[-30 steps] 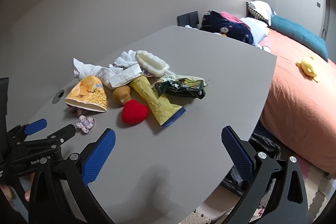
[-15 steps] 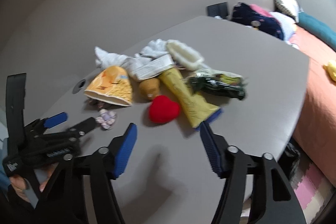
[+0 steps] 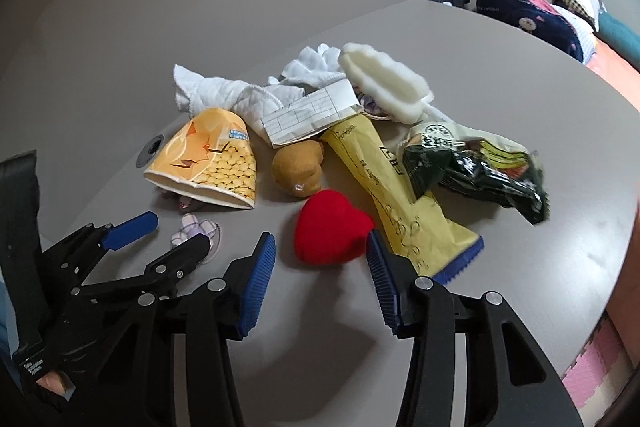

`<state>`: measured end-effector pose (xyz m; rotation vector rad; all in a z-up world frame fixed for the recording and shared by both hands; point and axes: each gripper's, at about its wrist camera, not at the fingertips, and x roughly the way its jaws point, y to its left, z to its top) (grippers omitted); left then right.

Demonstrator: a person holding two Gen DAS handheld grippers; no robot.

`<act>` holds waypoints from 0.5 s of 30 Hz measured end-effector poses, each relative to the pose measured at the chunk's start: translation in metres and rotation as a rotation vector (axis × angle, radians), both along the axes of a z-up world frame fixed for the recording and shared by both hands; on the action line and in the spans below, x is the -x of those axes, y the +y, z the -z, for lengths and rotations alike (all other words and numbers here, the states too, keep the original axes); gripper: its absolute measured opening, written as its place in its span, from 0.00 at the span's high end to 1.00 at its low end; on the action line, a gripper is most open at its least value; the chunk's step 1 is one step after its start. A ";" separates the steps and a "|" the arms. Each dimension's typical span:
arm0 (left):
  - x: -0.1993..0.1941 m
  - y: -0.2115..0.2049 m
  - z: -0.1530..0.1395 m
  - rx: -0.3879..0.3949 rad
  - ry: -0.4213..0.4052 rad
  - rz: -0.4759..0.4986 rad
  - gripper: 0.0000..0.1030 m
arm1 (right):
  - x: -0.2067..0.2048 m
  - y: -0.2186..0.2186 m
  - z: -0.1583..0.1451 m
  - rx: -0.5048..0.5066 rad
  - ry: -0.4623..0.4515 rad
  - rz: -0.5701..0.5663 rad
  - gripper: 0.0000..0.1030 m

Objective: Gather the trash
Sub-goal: 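Grasp the checkered flower plush with the left tool while the right tool grasps the red heart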

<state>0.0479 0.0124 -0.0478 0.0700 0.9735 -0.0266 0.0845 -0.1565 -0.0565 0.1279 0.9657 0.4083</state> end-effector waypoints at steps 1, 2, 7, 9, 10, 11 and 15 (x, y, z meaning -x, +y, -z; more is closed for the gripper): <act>-0.002 0.000 0.001 -0.002 0.006 -0.002 0.36 | -0.002 0.001 0.002 0.005 0.003 -0.002 0.52; -0.003 -0.001 0.003 -0.002 0.012 -0.002 0.39 | -0.004 0.001 0.003 0.009 0.006 -0.003 0.52; -0.007 0.000 0.009 0.005 0.023 0.003 0.49 | -0.015 0.004 0.008 0.043 0.008 -0.003 0.52; -0.008 0.000 0.009 0.000 0.019 0.005 0.50 | -0.018 0.005 0.008 0.062 0.000 -0.006 0.52; -0.008 0.000 0.009 0.000 0.017 0.004 0.51 | -0.020 0.007 0.008 0.076 -0.007 -0.009 0.52; -0.008 0.000 0.009 0.001 0.016 0.003 0.53 | -0.020 0.008 0.008 0.087 -0.013 -0.012 0.52; -0.005 -0.002 0.008 0.008 0.011 0.009 0.68 | -0.020 0.014 0.009 0.119 -0.035 -0.031 0.53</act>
